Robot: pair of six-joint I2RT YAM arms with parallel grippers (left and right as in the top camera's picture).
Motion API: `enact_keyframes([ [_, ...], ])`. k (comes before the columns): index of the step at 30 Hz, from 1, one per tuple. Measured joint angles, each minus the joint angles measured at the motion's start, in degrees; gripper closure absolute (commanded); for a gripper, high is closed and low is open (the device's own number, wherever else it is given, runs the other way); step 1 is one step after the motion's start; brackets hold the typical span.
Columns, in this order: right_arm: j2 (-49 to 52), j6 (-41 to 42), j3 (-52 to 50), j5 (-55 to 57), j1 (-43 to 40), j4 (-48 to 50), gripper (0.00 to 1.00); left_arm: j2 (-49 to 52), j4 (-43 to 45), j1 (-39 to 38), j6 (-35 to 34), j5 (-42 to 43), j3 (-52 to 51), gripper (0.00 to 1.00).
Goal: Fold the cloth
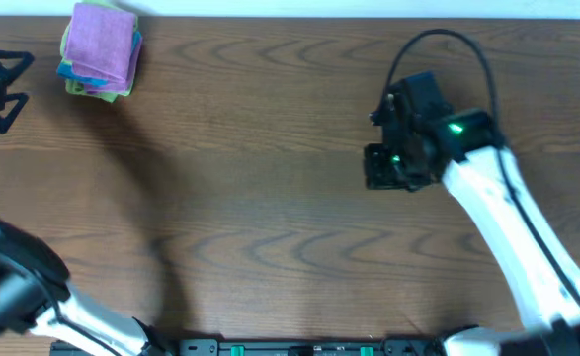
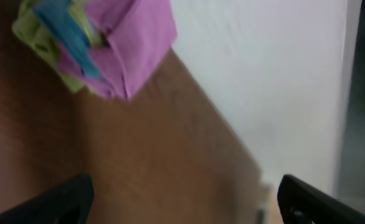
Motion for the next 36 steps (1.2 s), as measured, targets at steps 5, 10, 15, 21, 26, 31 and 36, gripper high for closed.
enact_keyframes([
  [5,-11.34,-2.78,0.83,1.46,-3.26,-2.01,0.17,-11.58,-8.2,-1.57,7.32,-2.32,0.0,0.04],
  [10,-20.06,-5.4,0.96,2.64,-4.61,-2.89,0.01,-22.86,-12.87,-6.8,12.37,-5.01,0.0,0.05],
  [15,-25.18,-5.99,0.96,5.49,-4.61,-3.34,0.01,-33.73,-13.25,-12.83,14.12,-6.47,0.0,0.05],
  [21,-27.36,-6.21,0.96,7.26,-4.61,-3.58,0.01,-43.32,-13.49,-16.52,14.25,-6.95,0.07,0.05],
  [26,-27.21,-6.29,0.96,7.52,-4.61,-3.58,0.01,-46.4,-13.51,-16.57,14.25,-7.17,0.07,0.05],
  [31,-27.19,-6.34,0.96,7.54,-4.61,-3.58,0.01,-47.34,-13.49,-16.57,14.25,-7.17,0.07,0.05],
  [36,-27.19,-6.34,0.96,7.54,-4.61,-3.58,0.01,-47.15,-13.51,-16.57,14.25,-7.32,0.07,0.05],
])
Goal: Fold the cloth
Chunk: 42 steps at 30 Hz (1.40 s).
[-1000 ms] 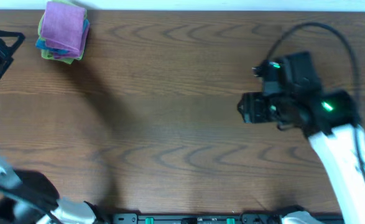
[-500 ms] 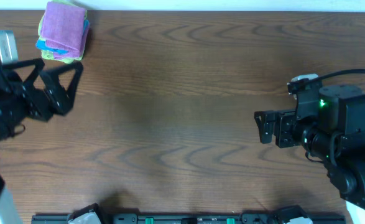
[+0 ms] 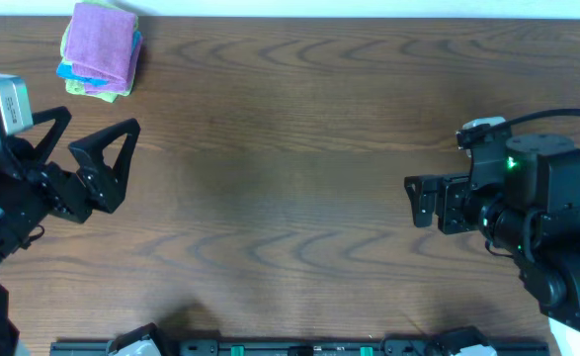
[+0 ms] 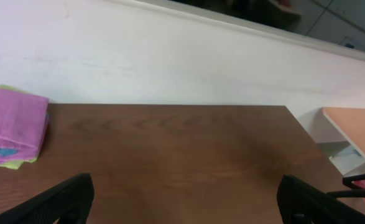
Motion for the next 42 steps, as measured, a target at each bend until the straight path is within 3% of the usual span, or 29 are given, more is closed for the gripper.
enact_keyframes([
  [8,0.0,0.0,0.0,-0.02,0.0,0.0,0.01,-0.24,-1.53,-0.11,0.7,-3.89,-0.02,0.05],
  [13,0.0,0.0,0.0,0.0,0.0,-0.02,0.01,-3.87,-1.25,-7.23,7.8,-8.85,-4.15,0.05],
  [17,0.02,-0.02,0.04,0.0,0.0,-0.07,0.01,-12.63,5.9,-12.81,11.47,-14.23,-16.74,0.05],
  [26,0.11,-0.02,0.17,0.17,0.0,-0.17,0.01,-33.05,23.47,-14.49,13.29,-18.29,-53.81,0.05],
  [30,0.11,-0.02,0.24,0.17,0.0,-0.13,0.01,-42.07,31.34,-16.92,10.91,-19.54,-68.39,0.05],
  [35,0.09,-0.02,0.26,0.2,0.0,-0.15,0.01,-50.14,39.78,-19.74,3.1,-23.98,-81.18,0.05],
  [42,0.09,-0.02,0.26,0.2,0.0,-0.15,0.01,-55.76,41.62,-21.33,-7.43,-33.07,-90.27,0.05],
])
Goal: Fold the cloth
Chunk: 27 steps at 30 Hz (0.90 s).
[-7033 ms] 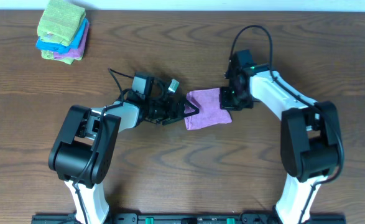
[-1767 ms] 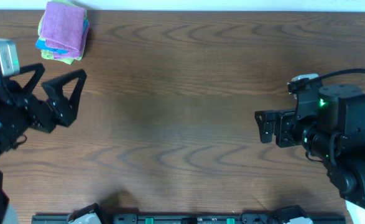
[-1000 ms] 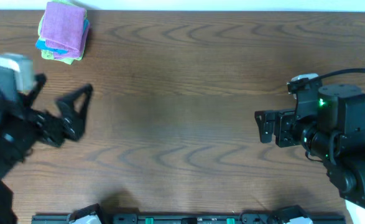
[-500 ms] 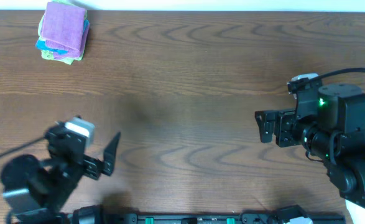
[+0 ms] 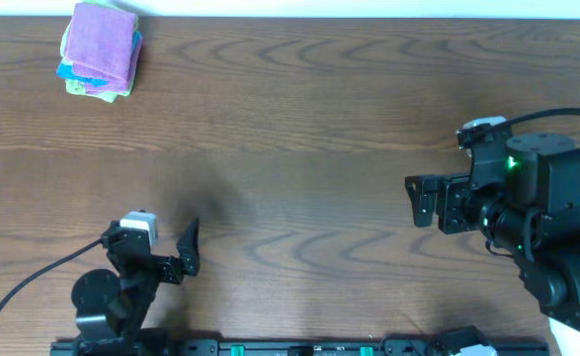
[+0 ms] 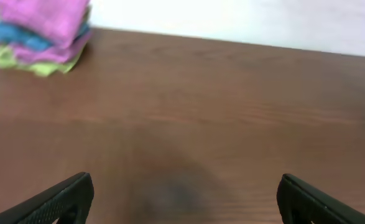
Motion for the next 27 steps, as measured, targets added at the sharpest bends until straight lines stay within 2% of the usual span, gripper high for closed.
enact_keyframes([
  [9,0.0,0.0,0.0,0.0,0.0,0.0,0.01,-5.01,0.22,0.0,-6.78,-5.86,-5.46,0.05],
  [27,0.0,0.0,0.0,0.0,0.0,0.0,0.01,-6.1,0.26,0.0,-8.48,-6.62,-9.31,0.05],
])
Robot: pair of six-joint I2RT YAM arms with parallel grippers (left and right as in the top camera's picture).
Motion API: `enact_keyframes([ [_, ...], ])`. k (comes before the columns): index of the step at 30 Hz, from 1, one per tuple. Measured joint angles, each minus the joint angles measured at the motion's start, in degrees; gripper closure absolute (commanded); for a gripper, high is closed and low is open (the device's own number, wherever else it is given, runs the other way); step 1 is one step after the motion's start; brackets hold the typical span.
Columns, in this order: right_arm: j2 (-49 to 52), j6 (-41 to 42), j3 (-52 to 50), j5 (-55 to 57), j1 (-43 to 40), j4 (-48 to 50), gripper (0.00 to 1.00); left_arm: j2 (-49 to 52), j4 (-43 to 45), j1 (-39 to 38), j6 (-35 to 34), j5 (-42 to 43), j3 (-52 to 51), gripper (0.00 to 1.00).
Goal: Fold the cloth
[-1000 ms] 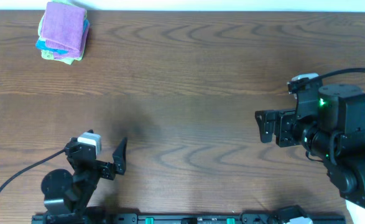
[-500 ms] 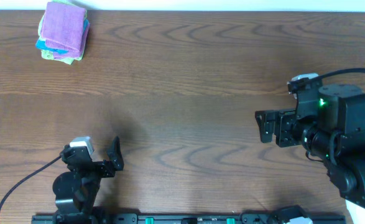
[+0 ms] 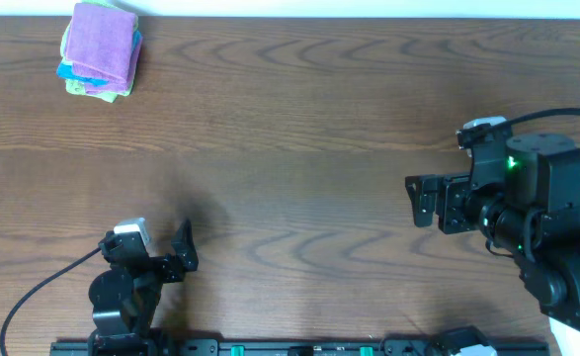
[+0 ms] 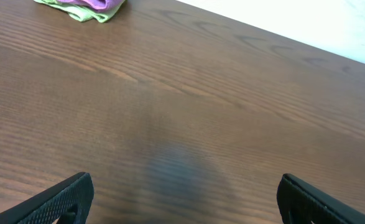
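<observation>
A stack of folded cloths (image 3: 100, 49), pink on top of blue and green, lies at the table's far left corner. Only its near edge shows in the left wrist view, as the cloth stack (image 4: 87, 6) at the top. My left gripper (image 3: 174, 259) sits low by the near left edge, far from the stack. It is open, and the left gripper (image 4: 185, 202) has only bare wood between its fingers (image 4: 64, 198). My right gripper (image 3: 421, 202) hovers at the right side pointing left, its jaws apart and holding nothing.
The brown wooden table (image 3: 290, 129) spreads between the two arms. A white wall runs along its far edge (image 4: 331, 31). A black rail (image 3: 290, 347) lines the near edge.
My left arm has settled slightly at the near left edge and its camera now looks lower, so the cloth stack sits at the top edge of its view. The right arm has not moved.
My left gripper was at the far left close to the cloth stack while the right reached over the table's right middle. Then the left stood open at mid left and the right had drawn back to the right side. The left then dropped to the near edge and stays there.
</observation>
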Motion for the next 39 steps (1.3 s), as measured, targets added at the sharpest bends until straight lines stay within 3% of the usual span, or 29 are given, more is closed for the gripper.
enact_keyframes([
  [20,-0.22,-0.59,-0.02,0.76,0.0,-0.57,0.01,0.02,0.02,0.0,0.0,0.0,0.0,0.05],
  [24,-4.7,-2.08,-2.99,2.95,-0.35,0.81,0.01,0.0,0.07,0.0,0.0,-0.04,0.0,0.05],
  [30,-20.41,-2.93,-17.03,5.25,-3.58,11.13,0.01,0.0,0.13,0.0,0.0,-0.42,-0.04,0.05],
  [39,-45.7,-3.1,-50.27,6.29,-7.76,20.68,0.01,-0.04,0.2,-0.04,0.0,-0.55,-0.04,0.04],
])
